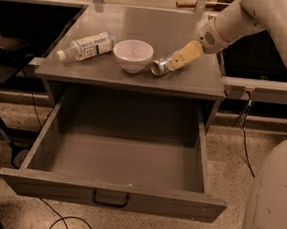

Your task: Place redbull can into top drawer

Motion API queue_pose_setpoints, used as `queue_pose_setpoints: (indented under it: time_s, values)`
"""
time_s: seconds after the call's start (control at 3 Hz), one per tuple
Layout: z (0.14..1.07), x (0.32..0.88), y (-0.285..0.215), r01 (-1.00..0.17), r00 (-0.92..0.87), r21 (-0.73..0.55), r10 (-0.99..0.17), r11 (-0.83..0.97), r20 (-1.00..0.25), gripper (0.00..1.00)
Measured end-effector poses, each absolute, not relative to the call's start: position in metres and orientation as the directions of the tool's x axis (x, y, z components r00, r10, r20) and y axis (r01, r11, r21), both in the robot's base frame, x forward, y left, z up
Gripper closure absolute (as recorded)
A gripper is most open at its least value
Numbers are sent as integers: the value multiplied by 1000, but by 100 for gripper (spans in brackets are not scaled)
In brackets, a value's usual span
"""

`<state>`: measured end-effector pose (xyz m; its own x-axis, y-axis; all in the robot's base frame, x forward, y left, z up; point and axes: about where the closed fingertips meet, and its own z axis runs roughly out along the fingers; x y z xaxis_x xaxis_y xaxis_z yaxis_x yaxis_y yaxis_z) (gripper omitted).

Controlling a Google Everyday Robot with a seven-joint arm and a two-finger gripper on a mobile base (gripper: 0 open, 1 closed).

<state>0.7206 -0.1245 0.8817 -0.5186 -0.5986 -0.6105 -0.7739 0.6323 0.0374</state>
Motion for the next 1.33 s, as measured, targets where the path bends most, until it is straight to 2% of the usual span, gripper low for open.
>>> queue_pose_setpoints:
  time_s: [0.67, 1.33]
  values:
    - [860, 739, -111, -710, -581, 120, -482, 694, -656, 0]
    - [857, 747, -100, -700, -569, 120, -448, 704, -689, 0]
